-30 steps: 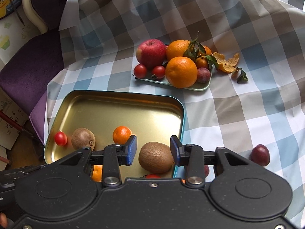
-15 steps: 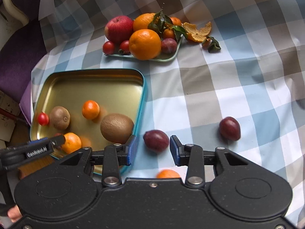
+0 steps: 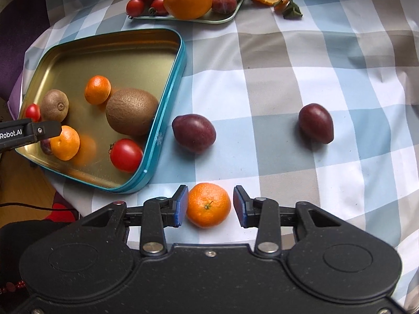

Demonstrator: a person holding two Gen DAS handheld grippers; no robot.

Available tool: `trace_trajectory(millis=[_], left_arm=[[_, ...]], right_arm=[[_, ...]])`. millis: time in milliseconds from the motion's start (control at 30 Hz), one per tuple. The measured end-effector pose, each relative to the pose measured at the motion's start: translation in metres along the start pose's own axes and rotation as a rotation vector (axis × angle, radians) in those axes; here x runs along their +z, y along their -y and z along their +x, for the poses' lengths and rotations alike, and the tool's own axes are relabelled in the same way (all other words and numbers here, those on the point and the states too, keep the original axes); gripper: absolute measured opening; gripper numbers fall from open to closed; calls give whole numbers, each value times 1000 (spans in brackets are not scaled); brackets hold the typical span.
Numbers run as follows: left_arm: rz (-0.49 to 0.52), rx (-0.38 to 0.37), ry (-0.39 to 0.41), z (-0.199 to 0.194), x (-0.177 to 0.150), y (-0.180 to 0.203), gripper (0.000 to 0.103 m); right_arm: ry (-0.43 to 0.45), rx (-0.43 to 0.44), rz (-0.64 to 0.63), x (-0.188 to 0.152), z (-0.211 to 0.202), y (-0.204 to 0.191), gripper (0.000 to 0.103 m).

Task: Organize fruits
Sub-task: 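Move both tools away from the tray toward dark red plums on the cloth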

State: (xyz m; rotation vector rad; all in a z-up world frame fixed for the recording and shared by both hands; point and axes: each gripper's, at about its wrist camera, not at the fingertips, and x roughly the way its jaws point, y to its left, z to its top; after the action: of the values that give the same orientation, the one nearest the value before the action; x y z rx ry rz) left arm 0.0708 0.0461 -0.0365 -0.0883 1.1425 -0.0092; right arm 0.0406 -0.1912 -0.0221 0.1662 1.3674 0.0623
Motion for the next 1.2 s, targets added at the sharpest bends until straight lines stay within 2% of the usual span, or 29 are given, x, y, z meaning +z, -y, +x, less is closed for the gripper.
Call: trace_trajectory(millis=[167, 300, 433, 633, 933, 1100, 1200], left_arm=[[-21, -2, -5, 0, 1, -5, 46], [-53, -3, -14, 0, 2, -11, 46], [-97, -8, -20, -1, 4, -20, 46], [-166, 1, -30, -1, 6, -35, 46], [-213, 57, -25, -2, 5, -48, 46], [-200, 59, -26, -2, 5, -46, 46], [-185, 58, -24, -1, 4, -42, 46]], right_arm=[[11, -32, -24, -2, 4, -8, 51], [16, -71, -73, -4, -1, -16, 48], [89, -103, -70, 3, -23, -20, 47], [181, -8, -40, 25, -53, -39, 47], [237, 62, -141, 46, -48, -100, 48], [267, 88, -123, 47, -55, -99, 47], [270, 71, -91, 47, -56, -87, 47]])
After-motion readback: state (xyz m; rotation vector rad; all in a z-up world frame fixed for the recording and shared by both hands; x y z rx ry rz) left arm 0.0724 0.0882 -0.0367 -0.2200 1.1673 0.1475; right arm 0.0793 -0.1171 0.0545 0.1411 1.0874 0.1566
